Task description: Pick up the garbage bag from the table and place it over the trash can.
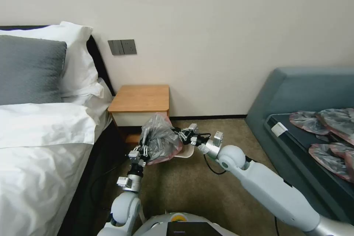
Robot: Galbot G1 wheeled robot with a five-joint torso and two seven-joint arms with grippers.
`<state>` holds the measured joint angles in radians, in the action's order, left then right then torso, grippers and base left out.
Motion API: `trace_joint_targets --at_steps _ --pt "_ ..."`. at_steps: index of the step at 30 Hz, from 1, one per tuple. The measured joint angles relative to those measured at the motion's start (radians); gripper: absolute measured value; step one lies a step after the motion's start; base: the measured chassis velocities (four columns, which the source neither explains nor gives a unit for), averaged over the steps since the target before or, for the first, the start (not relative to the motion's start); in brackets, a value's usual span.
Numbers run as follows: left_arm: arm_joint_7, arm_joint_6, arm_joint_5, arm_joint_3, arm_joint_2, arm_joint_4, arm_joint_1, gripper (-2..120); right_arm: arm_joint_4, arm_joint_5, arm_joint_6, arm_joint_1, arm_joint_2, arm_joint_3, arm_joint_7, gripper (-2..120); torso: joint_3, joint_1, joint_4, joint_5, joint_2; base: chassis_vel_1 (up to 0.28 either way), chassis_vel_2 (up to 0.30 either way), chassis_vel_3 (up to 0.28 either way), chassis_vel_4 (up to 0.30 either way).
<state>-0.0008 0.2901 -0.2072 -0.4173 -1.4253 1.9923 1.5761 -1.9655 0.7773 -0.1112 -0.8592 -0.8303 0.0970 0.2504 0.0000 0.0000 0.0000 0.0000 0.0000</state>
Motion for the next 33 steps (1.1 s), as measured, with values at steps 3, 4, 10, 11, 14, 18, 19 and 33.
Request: trace_joint_targets --at_steps 3,4,10,11,14,18,19,33 --pt "0.007 0.011 -0.001 -0.003 0.001 -0.003 -0.001 11 0.006 -0.001 0.003 0.004 0.001 -0.009 0.002 0 0.000 0.000 0.0000 0.0000 0.000 0.000 0.000 0.000 0.000" --pt "0.017 0.024 -0.006 -0.005 0.002 -0.006 -0.002 11 0.009 -0.003 0.005 0.006 0.003 -0.014 0.003 0 0.000 0.000 0.0000 0.0000 0.000 0.000 0.000 0.000 0.000" --pt "0.071 0.086 -0.024 -0.017 0.008 -0.018 -0.002 11 0.027 -0.014 0.017 0.011 0.027 -0.032 0.011 0 0.000 0.000 0.0000 0.0000 0.000 0.000 0.000 0.000 0.000" --pt "0.082 0.101 -0.029 -0.021 0.010 -0.022 -0.002 11 0.031 -0.015 0.020 0.011 0.041 -0.037 0.013 0 0.000 0.000 0.0000 0.0000 0.000 0.000 0.000 0.000 0.000" --pt "0.092 0.123 -0.036 -0.027 0.012 -0.030 -0.006 11 0.037 -0.018 0.026 0.007 0.061 -0.044 0.018 0 0.000 0.000 0.0000 0.0000 0.000 0.000 0.000 0.000 0.000" --pt "0.104 0.146 -0.054 -0.034 0.014 -0.036 -0.012 11 0.041 -0.019 0.032 -0.004 0.094 -0.072 0.026 0 0.000 0.000 0.0001 0.0001 0.000 0.000 0.000 0.000 0.000" --pt "0.104 0.146 -0.054 -0.034 0.014 -0.036 -0.012 11 0.041 -0.019 0.032 -0.004 0.094 -0.072 0.026 0 0.000 0.000 0.0001 0.0001 0.000 0.000 0.000 0.000 0.000" --pt "0.133 0.162 -0.143 -0.035 0.008 -0.026 -0.029 11 0.065 -0.048 0.071 -0.101 0.138 -0.173 0.065 0 0.000 0.000 0.0000 0.0001 0.000 0.000 0.000 0.000 0.000"
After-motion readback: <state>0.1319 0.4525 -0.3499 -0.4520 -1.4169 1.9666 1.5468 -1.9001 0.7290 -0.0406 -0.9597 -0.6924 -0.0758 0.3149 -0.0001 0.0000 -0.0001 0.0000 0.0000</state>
